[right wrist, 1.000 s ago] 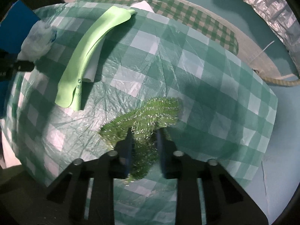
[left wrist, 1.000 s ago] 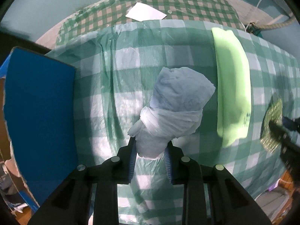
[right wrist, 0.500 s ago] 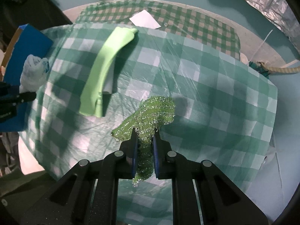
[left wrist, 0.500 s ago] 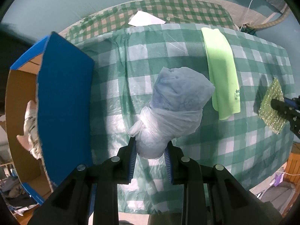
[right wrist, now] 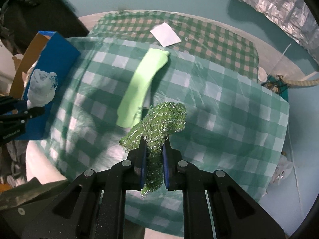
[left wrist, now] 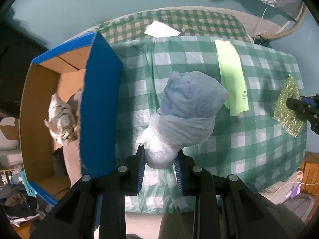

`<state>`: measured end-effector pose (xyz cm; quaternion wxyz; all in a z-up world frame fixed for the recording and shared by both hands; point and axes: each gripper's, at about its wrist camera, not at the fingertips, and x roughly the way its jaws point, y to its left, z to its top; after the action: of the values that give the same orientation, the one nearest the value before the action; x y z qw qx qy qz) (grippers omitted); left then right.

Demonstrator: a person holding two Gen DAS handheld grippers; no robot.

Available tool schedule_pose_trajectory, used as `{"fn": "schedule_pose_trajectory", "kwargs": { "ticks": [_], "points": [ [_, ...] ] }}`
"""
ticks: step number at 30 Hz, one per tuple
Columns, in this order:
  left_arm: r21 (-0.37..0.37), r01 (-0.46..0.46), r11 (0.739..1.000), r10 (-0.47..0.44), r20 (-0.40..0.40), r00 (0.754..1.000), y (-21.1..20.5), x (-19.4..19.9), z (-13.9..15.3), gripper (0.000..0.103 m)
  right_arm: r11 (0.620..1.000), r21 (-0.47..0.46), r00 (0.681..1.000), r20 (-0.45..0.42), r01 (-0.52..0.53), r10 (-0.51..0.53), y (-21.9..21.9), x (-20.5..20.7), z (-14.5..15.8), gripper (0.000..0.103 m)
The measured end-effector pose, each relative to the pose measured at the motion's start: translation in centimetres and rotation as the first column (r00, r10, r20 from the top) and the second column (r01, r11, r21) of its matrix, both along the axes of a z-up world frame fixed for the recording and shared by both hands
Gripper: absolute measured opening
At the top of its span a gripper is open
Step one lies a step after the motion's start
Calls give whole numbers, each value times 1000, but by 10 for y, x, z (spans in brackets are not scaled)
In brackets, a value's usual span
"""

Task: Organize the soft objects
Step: 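Lift the white bundle with the left tool while the right tool carries the scrubber toward the box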

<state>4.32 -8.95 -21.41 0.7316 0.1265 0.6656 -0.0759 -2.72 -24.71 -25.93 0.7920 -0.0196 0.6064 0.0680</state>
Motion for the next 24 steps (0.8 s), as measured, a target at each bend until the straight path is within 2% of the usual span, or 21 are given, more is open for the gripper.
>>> {"fn": "schedule_pose_trajectory", "kwargs": {
  "ticks": [6, 15, 24],
  "points": [
    [-37, -19, 999, 20, 19, 1000, 10, -9, 21, 27, 999, 11, 999, 14, -38, 38, 24, 0, 19, 12],
    [-32, -22, 999, 24, 76, 997, 26, -22, 52, 27, 992, 20, 991, 51, -122, 121, 65, 6, 45, 12],
    [-27, -78, 997, 80, 105, 991, 59, -30, 69, 27, 979, 24, 977, 70, -203, 201, 105, 19, 64, 12]
  ]
}}
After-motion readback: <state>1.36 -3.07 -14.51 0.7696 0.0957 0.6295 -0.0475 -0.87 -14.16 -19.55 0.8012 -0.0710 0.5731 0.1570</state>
